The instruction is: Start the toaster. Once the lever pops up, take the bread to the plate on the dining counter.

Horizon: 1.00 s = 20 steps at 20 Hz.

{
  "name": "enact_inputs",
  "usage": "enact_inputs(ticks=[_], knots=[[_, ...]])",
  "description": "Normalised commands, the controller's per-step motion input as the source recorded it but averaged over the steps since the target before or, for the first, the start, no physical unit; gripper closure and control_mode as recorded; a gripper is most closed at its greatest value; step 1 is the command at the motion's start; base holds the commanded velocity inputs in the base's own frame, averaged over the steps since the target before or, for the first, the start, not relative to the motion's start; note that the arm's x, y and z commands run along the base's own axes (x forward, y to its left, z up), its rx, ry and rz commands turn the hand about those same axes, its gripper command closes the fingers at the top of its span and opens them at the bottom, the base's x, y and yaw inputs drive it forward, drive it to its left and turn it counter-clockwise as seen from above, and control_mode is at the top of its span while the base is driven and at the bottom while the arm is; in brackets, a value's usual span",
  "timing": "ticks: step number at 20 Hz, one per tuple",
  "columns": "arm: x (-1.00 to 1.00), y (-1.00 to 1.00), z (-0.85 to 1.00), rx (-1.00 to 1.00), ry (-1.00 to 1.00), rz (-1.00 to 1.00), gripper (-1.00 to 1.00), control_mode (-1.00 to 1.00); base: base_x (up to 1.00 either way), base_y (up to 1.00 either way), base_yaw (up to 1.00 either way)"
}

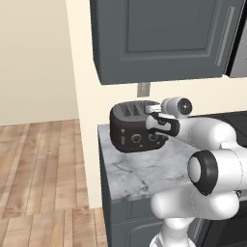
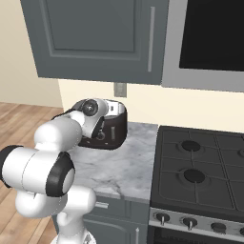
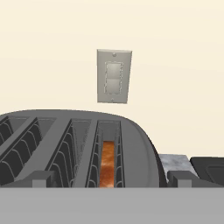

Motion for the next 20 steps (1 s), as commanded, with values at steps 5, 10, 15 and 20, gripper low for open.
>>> enact_inputs(ticks=[5,10,15,20], knots=[[0.00,0.00,0.00,0.00,0.00,0.00,-1.00,-1.00,0.00,0.00,0.00],[0.00,0.00,0.00,0.00,0.00,0.00,-1.00,-1.00,0.00,0.00,0.00],[0.00,0.00,0.00,0.00,0.00,0.00,-1.00,-1.00,0.00,0.00,0.00],[0.00,0.00,0.00,0.00,0.00,0.00,-1.00,-1.00,0.00,0.00,0.00]])
